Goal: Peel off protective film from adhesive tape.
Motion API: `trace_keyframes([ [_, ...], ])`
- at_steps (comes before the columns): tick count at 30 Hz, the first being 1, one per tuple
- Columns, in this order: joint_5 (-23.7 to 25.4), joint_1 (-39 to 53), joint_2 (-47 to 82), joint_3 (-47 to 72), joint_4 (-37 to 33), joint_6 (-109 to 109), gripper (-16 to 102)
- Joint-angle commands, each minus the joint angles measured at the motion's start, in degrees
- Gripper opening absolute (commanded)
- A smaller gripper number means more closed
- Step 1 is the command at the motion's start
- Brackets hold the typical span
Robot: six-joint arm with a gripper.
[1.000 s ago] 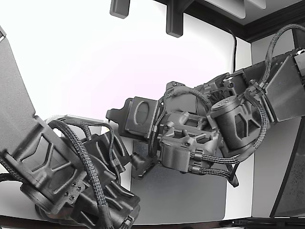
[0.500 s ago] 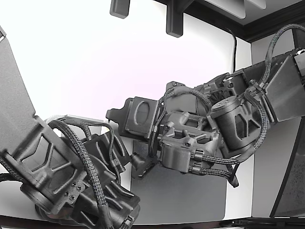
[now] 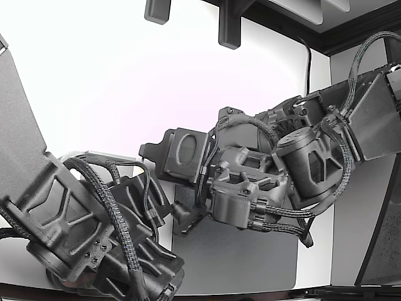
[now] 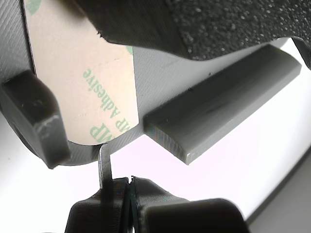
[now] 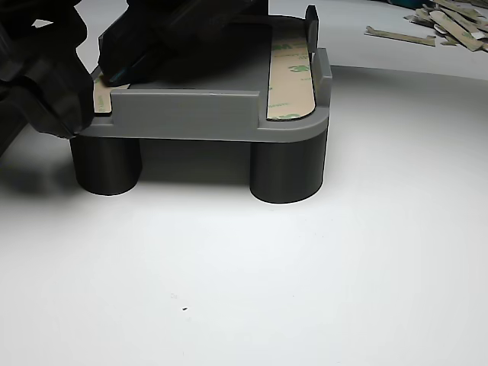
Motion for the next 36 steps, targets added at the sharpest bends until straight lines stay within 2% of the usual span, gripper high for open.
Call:
trace_keyframes([
  [1,0.4,-0.4,0.8,-1.7,-0.4,0.1,-11],
  [36,1.2,0.3,0.4,-2.0,-0.5,0.4,-11],
])
